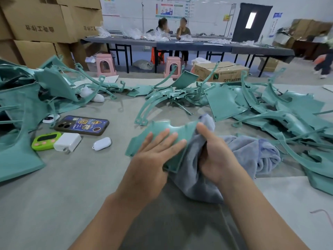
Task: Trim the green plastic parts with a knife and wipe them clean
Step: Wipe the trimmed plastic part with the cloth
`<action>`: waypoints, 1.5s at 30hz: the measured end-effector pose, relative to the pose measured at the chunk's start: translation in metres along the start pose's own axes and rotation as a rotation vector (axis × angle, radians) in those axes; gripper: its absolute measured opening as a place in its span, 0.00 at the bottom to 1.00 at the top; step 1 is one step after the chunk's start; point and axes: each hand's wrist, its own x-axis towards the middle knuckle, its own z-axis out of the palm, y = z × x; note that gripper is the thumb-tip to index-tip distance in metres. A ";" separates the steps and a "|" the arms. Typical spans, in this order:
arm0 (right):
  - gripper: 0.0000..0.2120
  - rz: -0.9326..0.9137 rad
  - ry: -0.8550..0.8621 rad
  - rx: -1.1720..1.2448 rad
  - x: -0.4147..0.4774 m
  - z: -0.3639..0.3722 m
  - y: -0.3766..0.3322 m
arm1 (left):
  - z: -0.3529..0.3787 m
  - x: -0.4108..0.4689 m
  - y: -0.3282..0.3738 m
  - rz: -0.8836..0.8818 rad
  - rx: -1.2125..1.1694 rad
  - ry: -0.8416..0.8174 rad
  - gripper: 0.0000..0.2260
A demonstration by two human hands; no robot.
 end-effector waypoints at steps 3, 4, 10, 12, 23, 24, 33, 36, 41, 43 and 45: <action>0.18 0.027 0.026 -0.052 0.001 -0.003 0.001 | 0.007 -0.004 0.003 0.030 -0.024 -0.113 0.37; 0.16 0.003 0.067 -0.042 0.003 -0.002 0.002 | 0.007 -0.006 0.005 0.010 -0.067 -0.087 0.34; 0.08 -0.104 0.197 0.049 0.007 -0.003 -0.002 | -0.004 0.002 -0.009 -0.649 -0.587 0.438 0.36; 0.10 -0.054 0.166 0.082 0.005 -0.002 0.002 | -0.005 0.005 -0.012 -0.844 -1.326 0.312 0.27; 0.12 -0.174 0.331 0.050 0.014 -0.041 -0.022 | -0.018 0.002 -0.033 -1.061 -1.656 0.566 0.12; 0.10 -0.223 0.373 0.057 0.016 -0.044 -0.023 | -0.022 0.002 -0.038 -1.067 -1.608 0.613 0.12; 0.14 -0.885 0.450 -0.665 -0.002 -0.026 -0.016 | -0.017 0.003 -0.031 -0.929 -1.409 0.907 0.07; 0.19 -0.859 0.218 -1.034 -0.016 -0.011 0.000 | -0.014 0.007 -0.025 -0.896 -1.313 0.812 0.10; 0.34 -0.822 -0.363 -1.256 -0.038 0.033 0.058 | -0.004 0.004 0.001 -0.860 -1.301 0.607 0.18; 0.35 -0.851 -0.455 -1.299 -0.037 0.037 0.069 | -0.008 0.001 0.007 -0.828 -1.706 0.541 0.18; 0.33 -0.913 -0.482 -1.299 -0.033 0.038 0.071 | -0.012 -0.002 0.008 -0.801 -1.911 0.509 0.22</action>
